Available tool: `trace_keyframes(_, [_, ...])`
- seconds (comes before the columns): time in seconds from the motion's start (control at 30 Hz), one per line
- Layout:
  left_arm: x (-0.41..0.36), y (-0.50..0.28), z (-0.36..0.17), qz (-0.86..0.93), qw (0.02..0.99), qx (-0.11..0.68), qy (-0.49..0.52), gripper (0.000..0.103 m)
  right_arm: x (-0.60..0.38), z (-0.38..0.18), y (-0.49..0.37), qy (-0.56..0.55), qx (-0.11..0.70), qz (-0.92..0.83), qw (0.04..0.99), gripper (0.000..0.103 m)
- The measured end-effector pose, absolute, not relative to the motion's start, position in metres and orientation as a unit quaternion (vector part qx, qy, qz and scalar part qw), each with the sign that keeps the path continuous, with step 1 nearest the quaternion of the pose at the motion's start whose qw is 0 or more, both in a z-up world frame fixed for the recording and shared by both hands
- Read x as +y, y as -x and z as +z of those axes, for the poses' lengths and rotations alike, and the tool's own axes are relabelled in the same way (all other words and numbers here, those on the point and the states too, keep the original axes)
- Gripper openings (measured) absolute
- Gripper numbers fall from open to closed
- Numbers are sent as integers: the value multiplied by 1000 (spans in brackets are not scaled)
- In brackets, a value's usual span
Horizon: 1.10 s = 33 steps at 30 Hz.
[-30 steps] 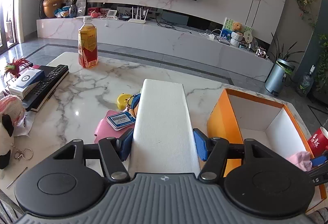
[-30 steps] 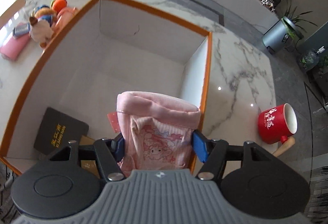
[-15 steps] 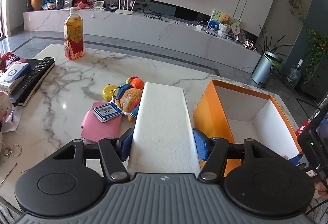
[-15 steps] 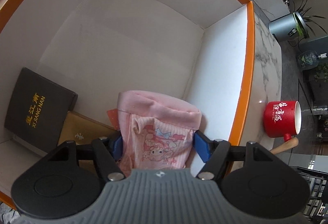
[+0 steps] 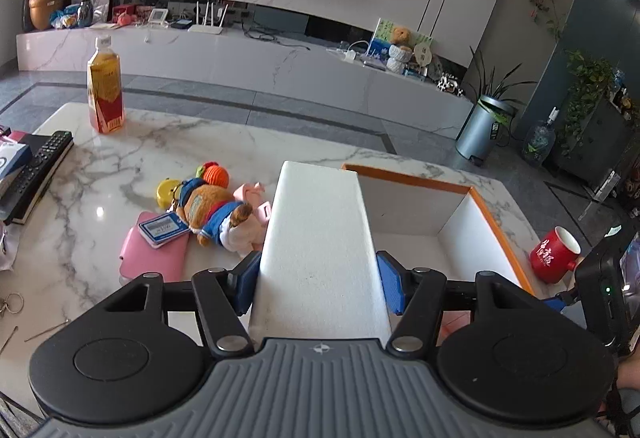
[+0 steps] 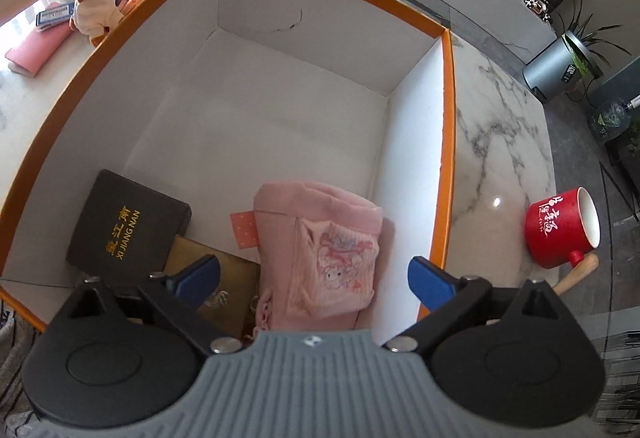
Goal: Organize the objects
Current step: 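Release the pink bag into the orange box while left tool carries the white box over it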
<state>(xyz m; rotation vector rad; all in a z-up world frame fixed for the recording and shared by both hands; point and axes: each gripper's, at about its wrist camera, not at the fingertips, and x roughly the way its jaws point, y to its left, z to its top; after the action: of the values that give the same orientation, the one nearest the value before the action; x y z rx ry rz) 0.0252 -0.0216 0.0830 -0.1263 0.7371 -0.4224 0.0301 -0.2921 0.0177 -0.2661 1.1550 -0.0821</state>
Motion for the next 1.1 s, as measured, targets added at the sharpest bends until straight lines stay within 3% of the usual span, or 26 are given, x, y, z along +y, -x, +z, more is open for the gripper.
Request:
trace_keyframes(0.2, [-62,-17,93,-218,908,352,57,70,-299,39,-11,30,491,-40,870,101])
trace_keyframes(0.37, [-91,-11,79,-243,900,360,16,70,-335,68,-10,-117,448,13,886,101])
trace_keyframes(0.5, [-101,7,72,-261,908,324,-51,70,-356,87,-16,-173,423,50,888,101])
trace_keyframes(0.77, [-100,10,65,-322,884,336,-27,70,-363,46,-55,-343,458,163,804,95])
trace_keyframes(0.93, [-91,5,58,-342,874,346,-7,70,-357,22,-62,-454,432,222,747,77])
trace_keyframes(1.1, [-87,-1,53,-338,874,348,-9,71,-344,21,-69,-451,435,232,744,57])
